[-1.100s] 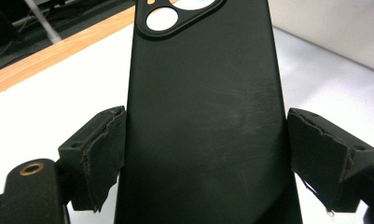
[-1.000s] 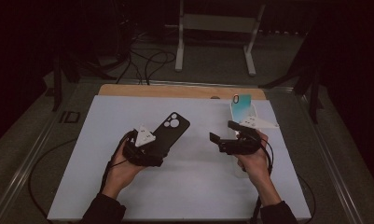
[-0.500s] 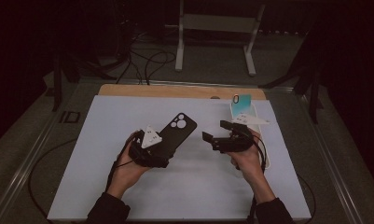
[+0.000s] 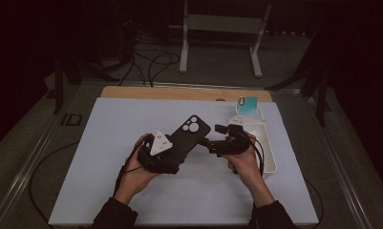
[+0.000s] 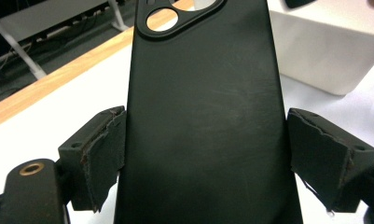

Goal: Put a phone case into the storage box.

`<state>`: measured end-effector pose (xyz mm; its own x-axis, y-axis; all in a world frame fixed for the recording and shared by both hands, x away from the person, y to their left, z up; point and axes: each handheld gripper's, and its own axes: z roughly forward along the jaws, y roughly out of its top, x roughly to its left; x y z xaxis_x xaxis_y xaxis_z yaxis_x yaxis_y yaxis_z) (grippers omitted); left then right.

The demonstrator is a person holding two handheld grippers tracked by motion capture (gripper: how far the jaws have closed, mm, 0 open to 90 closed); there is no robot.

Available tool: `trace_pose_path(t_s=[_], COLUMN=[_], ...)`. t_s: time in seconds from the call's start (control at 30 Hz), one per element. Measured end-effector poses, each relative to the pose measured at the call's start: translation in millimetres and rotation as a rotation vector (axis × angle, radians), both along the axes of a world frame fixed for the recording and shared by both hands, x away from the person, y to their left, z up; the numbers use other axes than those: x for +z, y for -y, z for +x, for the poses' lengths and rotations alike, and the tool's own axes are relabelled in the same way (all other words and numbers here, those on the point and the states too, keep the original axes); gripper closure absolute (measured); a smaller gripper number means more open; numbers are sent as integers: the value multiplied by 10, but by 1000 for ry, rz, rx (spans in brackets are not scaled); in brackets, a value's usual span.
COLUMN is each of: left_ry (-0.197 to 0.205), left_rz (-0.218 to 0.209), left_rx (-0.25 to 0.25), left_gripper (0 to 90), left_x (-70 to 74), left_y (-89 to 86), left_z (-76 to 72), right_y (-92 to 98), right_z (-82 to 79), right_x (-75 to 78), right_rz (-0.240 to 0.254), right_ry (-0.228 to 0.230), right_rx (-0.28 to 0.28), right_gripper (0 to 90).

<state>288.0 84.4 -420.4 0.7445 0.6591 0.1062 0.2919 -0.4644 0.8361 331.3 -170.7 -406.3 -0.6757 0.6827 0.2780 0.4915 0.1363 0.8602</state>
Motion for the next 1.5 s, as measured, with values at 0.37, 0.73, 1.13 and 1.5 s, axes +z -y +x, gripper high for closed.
trace_pose_path(t_s=[0.37, 0.73, 1.13, 1.5], left_ry=[21, 19, 22, 21], left_rz=[-8, -3, 5, 8], left_rx=[-11, -17, -11, 14], left_gripper=[152, 151, 144, 141], left_x=[22, -1, -19, -47], left_y=[106, 186, 207, 215], left_z=[-38, -45, -47, -32], right_y=[-121, -219, -260, -293], right_z=[-10, -37, -69, -79], right_x=[-22, -51, -32, -35], right_rz=[64, 162, 196, 178], right_ry=[-75, -137, -135, -117], right_rx=[56, 114, 136, 133], right_gripper=[425, 678, 831, 868])
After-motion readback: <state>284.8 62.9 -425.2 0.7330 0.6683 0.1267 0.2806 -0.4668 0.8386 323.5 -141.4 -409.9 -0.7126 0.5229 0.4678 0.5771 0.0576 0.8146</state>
